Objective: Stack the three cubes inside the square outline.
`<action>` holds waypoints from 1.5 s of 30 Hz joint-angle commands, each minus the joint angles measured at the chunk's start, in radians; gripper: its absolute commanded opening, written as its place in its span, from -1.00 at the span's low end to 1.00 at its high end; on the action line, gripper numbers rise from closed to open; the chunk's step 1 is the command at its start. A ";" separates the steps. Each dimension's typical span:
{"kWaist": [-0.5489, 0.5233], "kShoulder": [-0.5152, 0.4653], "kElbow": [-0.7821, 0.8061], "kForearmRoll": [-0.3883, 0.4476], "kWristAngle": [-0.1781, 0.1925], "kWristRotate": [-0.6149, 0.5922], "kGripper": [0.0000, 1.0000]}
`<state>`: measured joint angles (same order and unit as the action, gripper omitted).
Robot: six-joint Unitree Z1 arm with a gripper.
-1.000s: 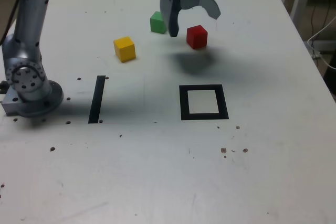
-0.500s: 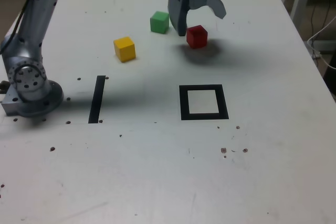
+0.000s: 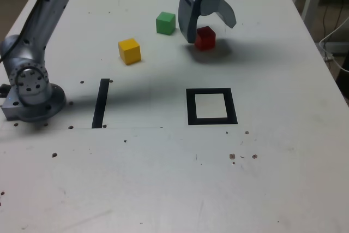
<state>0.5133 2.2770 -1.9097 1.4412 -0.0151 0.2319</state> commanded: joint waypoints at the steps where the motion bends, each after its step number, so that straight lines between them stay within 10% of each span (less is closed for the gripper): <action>1: 0.005 0.022 -0.021 0.025 -0.011 0.012 0.72; 21: -0.003 0.096 -0.095 0.058 -0.011 0.060 -0.38; 45: -0.097 -0.017 -0.008 0.070 0.019 0.064 -0.41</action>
<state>0.4289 2.2834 -1.9346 1.5102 0.0034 0.2991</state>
